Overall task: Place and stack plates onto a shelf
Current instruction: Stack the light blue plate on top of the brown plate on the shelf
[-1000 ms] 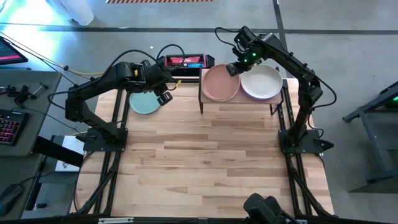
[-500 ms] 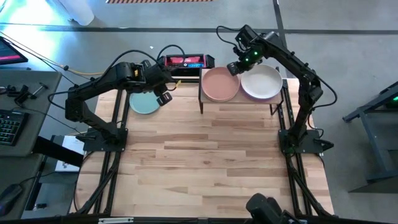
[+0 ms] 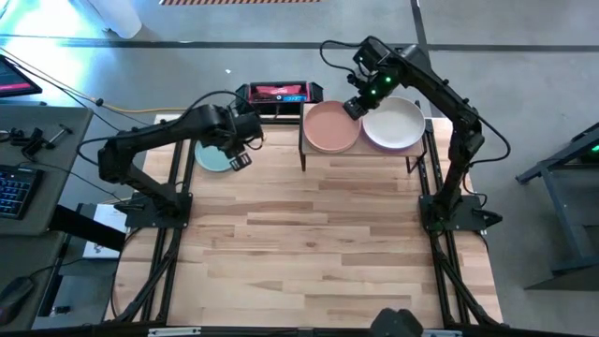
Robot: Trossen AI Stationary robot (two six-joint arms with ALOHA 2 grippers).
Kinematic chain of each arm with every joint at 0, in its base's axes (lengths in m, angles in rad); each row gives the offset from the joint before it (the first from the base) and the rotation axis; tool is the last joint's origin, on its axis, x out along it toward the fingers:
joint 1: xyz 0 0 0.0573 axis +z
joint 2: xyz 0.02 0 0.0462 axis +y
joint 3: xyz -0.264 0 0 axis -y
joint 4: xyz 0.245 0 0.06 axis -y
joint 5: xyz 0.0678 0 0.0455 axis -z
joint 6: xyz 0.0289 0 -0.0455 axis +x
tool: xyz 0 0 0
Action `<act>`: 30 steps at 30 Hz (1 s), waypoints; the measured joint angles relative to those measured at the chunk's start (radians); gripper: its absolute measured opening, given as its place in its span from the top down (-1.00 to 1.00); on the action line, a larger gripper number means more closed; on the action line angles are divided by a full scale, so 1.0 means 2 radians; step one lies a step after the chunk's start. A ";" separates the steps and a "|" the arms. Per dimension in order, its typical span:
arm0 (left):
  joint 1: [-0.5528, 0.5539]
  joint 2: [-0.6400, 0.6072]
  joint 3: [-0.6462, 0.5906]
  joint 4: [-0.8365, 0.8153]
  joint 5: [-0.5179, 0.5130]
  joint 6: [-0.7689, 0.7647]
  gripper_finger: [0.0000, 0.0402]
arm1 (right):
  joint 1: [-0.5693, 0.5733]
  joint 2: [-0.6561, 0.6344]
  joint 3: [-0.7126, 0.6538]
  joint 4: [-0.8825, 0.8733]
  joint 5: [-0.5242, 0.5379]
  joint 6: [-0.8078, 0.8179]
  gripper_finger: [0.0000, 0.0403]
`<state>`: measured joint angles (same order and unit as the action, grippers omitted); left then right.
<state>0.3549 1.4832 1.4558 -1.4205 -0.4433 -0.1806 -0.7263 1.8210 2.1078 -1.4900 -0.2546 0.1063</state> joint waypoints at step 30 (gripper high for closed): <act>0.068 0.000 -0.293 0.258 0.113 -0.049 0.36 | 0.013 0.000 -0.001 0.000 0.013 0.004 0.63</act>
<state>0.4910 1.4830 0.8701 -0.9038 -0.2166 -0.2783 -0.6994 1.8210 2.1052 -1.4898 -0.2291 0.1150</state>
